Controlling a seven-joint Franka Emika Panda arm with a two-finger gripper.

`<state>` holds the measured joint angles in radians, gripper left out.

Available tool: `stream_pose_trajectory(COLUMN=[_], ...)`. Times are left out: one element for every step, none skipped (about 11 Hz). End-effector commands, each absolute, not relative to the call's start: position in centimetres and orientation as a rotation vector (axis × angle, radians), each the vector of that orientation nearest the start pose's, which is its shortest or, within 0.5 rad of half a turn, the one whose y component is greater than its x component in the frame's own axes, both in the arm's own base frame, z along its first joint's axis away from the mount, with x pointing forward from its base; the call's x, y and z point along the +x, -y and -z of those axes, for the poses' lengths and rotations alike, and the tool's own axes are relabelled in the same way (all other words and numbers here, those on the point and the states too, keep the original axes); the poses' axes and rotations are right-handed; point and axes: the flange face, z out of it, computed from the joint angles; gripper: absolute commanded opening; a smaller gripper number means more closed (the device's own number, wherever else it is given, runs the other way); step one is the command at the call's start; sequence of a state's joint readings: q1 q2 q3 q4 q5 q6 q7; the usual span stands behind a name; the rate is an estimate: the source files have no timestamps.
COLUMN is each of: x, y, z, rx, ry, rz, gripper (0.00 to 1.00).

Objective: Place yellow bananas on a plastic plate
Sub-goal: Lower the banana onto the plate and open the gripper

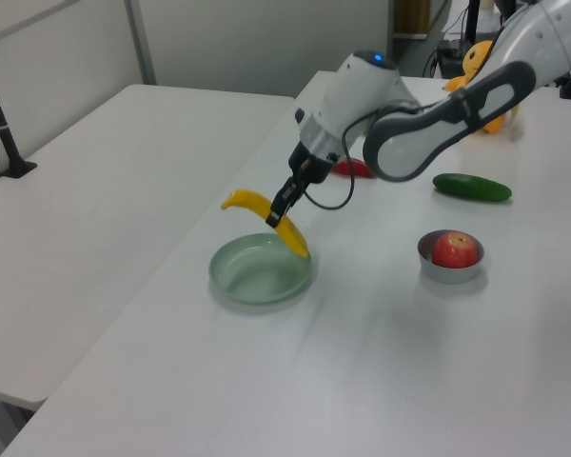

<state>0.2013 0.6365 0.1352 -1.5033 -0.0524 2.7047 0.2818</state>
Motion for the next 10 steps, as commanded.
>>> stream_pose_trajectory(x=[72.41,72.44,72.41,72.38,72.31,72.31,72.31,72.31,72.30,72.29], y=[-24.39,-24.40,-24.51,-24.60,-24.70,-24.71,-24.71,-24.72,-24.74,-24.74], z=[-34.41,-34.14,-33.93,-33.84,-33.63,-33.62,-33.64,-33.76,-33.88,-33.97], rx=[-2.794,-2.792,-2.793,-2.791,-2.794,-2.795,-2.794,-2.794,-2.795,-2.796], ry=[0.083,0.083,0.085,0.086,0.090,0.092,0.092,0.094,0.101,0.103], rz=[0.844,0.846,0.843,0.842,0.836,0.837,0.839,0.842,0.846,0.847], gripper=[0.15,0.15,0.15,0.16,0.21,0.30,0.44,0.63,0.76,0.78])
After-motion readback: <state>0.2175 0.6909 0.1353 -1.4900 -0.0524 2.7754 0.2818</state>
